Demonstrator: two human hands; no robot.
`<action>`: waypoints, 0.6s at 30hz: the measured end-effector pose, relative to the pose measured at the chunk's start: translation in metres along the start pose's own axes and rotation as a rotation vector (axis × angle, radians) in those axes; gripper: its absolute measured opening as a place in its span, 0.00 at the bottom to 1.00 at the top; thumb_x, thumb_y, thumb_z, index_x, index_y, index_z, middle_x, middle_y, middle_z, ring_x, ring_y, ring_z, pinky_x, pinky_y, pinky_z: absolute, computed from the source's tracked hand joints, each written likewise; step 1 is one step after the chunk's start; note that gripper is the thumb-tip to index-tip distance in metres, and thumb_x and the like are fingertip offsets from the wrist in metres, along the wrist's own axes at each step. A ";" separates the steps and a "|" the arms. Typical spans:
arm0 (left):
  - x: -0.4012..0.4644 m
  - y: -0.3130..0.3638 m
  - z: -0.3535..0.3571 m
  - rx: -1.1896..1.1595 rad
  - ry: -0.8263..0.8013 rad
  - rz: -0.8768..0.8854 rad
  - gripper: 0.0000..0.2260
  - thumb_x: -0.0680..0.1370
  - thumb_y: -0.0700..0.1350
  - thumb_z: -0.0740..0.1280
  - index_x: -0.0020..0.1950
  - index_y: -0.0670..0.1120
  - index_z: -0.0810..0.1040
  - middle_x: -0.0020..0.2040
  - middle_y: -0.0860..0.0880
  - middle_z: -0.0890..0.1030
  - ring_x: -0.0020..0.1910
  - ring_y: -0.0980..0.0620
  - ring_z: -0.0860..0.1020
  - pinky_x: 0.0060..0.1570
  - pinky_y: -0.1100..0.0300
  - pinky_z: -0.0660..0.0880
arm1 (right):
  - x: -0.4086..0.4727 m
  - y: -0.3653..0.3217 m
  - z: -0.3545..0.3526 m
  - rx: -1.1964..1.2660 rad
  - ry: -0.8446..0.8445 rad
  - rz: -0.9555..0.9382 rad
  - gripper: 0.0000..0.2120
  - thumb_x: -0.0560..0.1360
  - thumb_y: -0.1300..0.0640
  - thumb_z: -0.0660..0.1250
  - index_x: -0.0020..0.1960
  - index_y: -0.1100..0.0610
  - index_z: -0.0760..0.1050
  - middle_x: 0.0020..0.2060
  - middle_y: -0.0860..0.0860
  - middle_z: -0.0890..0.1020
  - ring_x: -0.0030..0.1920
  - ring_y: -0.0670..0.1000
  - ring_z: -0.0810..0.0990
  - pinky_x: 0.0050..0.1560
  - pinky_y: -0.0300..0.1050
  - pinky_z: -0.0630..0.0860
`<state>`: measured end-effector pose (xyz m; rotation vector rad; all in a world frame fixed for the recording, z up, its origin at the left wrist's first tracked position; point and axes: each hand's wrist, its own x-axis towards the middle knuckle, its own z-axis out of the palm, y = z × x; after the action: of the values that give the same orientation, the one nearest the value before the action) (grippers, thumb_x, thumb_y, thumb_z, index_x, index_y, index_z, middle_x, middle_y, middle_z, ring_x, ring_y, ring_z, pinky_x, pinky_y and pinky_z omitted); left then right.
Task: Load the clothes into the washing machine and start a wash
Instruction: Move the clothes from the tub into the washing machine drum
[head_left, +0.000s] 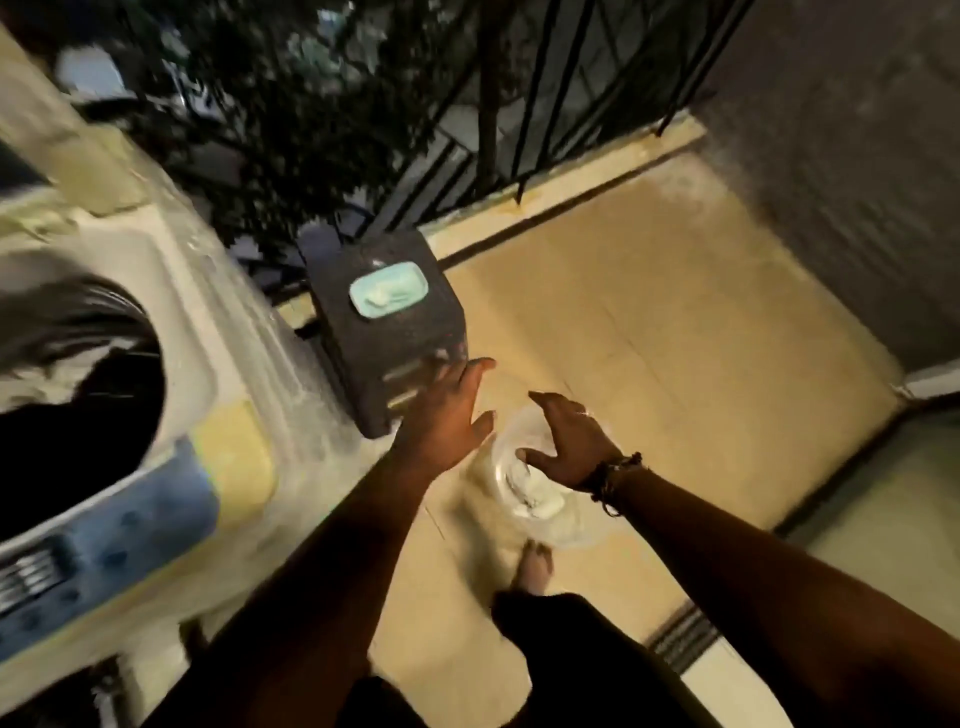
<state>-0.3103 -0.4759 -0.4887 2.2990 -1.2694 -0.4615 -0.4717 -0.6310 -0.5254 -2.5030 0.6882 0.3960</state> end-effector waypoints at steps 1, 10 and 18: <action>0.001 0.000 0.029 0.035 -0.068 -0.011 0.28 0.74 0.53 0.70 0.72 0.52 0.67 0.67 0.50 0.75 0.66 0.47 0.73 0.63 0.52 0.71 | 0.003 0.021 0.011 -0.008 -0.049 0.008 0.44 0.73 0.35 0.68 0.80 0.55 0.55 0.75 0.57 0.65 0.73 0.62 0.66 0.71 0.58 0.66; 0.013 -0.037 0.273 0.099 -0.392 -0.092 0.37 0.72 0.51 0.74 0.77 0.48 0.61 0.67 0.47 0.74 0.63 0.46 0.74 0.63 0.51 0.74 | 0.067 0.189 0.177 -0.132 -0.246 0.150 0.47 0.69 0.35 0.70 0.80 0.52 0.54 0.76 0.61 0.63 0.72 0.65 0.66 0.67 0.58 0.70; 0.073 -0.130 0.536 0.272 -0.599 -0.075 0.54 0.71 0.58 0.76 0.82 0.46 0.41 0.80 0.36 0.50 0.79 0.34 0.51 0.77 0.41 0.51 | 0.174 0.318 0.400 -0.033 -0.370 0.455 0.70 0.49 0.30 0.80 0.78 0.40 0.40 0.77 0.62 0.50 0.71 0.70 0.65 0.62 0.68 0.73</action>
<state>-0.4499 -0.6062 -1.0113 2.5377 -1.5983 -1.1292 -0.5552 -0.7174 -1.0519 -2.1950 1.0947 1.0081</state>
